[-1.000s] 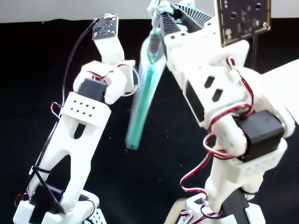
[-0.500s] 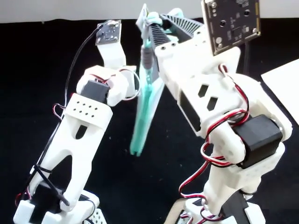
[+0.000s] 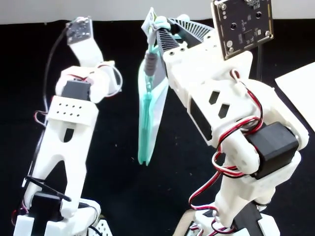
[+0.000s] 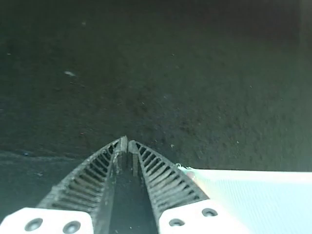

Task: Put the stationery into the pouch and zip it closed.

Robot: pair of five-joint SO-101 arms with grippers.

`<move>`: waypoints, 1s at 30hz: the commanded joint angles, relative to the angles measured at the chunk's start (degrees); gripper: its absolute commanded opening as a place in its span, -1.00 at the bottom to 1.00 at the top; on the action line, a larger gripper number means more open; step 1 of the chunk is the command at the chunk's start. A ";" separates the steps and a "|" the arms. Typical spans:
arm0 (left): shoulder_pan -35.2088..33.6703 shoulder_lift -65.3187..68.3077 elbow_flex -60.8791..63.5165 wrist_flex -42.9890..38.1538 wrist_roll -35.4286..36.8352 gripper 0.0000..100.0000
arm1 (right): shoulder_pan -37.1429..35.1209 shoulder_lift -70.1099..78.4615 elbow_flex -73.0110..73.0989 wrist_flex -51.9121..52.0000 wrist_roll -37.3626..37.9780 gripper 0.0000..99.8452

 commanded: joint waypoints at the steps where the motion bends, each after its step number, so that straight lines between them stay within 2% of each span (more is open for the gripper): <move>1: -0.84 -0.92 -0.92 -0.79 -0.62 -0.98 | -0.66 -1.89 -2.51 0.04 -0.70 -0.99; 4: -2.33 -4.88 -2.24 2.11 -0.62 -0.98 | -0.75 -1.89 -2.51 1.19 -0.70 -0.99; 12: -5.05 -21.05 -15.08 30.24 -0.62 -0.65 | -0.66 -1.89 -2.51 1.89 -4.04 -0.99; 17: -4.26 -26.33 -20.97 44.13 -0.35 -0.61 | -0.66 -1.89 -2.51 1.98 -4.22 -0.99; 21: 4.53 -32.04 -23.52 51.25 -0.18 -0.61 | -0.66 -1.89 -2.51 1.98 -4.22 -0.99; 26: 14.20 -36.88 -21.23 51.34 2.37 -0.60 | -0.66 -1.89 -2.51 2.07 -4.04 -0.99; 30: 19.12 -36.88 -18.59 51.34 2.37 -0.60 | -0.66 -1.89 -2.51 2.07 -4.13 -0.99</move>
